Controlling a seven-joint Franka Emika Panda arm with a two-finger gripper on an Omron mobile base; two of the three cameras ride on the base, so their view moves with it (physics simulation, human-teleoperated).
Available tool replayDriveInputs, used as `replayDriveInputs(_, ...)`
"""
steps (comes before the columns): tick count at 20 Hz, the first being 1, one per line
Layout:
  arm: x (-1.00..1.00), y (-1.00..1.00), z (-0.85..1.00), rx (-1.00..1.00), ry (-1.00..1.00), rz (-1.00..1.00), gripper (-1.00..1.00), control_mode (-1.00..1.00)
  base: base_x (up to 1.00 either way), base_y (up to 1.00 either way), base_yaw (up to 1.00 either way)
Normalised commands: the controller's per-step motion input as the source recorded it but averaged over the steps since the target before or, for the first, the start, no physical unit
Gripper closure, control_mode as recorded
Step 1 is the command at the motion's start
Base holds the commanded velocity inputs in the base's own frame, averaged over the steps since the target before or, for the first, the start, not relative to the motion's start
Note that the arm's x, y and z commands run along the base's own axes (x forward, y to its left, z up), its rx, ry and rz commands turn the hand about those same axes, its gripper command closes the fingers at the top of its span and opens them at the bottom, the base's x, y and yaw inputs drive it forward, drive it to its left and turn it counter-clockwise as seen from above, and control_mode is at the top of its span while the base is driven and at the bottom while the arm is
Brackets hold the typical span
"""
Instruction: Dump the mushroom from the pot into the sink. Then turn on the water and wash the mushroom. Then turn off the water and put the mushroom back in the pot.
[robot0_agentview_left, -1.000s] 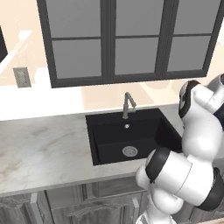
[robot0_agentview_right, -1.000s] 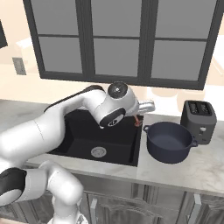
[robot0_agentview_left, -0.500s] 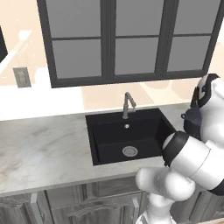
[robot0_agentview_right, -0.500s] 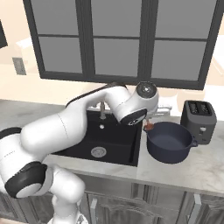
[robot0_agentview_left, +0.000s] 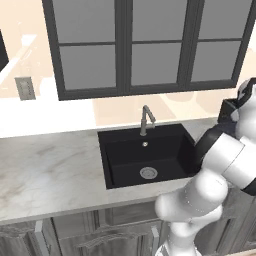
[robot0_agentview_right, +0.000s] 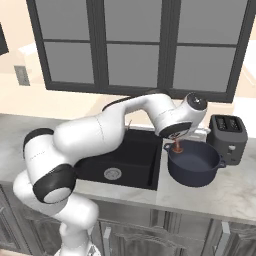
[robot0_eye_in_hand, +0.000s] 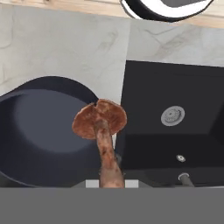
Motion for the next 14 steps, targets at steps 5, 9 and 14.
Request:
replayDriveInputs(5, 0.29, -0.23, -0.40, 0.14, 0.17, 0.00, 1.00, -1.00, 0.00, 0.00, 0.00)
replayDriveInputs(9, 0.37, -0.12, -0.52, 0.08, 0.10, 0.00, 1.00, -1.00, 0.00, 0.00, 0.00)
replayDriveInputs(14, 0.39, -0.12, -0.48, 0.06, 0.01, 0.00, 1.00, -1.00, 0.00, 0.00, 0.00)
